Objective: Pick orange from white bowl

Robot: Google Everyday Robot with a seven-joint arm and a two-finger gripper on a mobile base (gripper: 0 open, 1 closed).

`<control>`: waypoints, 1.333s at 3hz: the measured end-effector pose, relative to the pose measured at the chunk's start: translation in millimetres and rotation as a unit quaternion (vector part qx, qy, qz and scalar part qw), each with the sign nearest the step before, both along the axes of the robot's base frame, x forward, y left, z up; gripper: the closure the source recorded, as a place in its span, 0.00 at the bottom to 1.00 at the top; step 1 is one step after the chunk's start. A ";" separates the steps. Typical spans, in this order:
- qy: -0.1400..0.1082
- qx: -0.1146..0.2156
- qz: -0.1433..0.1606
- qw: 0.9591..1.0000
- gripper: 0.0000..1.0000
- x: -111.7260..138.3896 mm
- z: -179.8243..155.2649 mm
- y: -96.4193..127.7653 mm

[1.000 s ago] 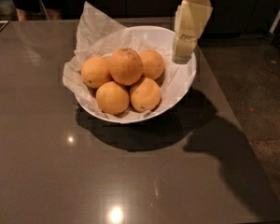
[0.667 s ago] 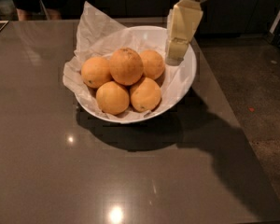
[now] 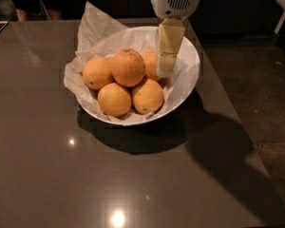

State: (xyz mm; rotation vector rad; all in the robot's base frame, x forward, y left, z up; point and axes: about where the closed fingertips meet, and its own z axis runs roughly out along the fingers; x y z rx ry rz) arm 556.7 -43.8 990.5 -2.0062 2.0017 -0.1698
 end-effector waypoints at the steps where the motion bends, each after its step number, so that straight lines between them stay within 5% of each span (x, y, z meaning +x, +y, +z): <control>1: 0.009 -0.011 0.007 1.000 0.11 3.8 -12.0 6.8; 4: 0.027 -0.036 0.031 0.998 0.20 13.0 -37.2 35.2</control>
Offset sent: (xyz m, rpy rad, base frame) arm -0.0023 0.0128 -0.0421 -0.0956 0.1070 0.0249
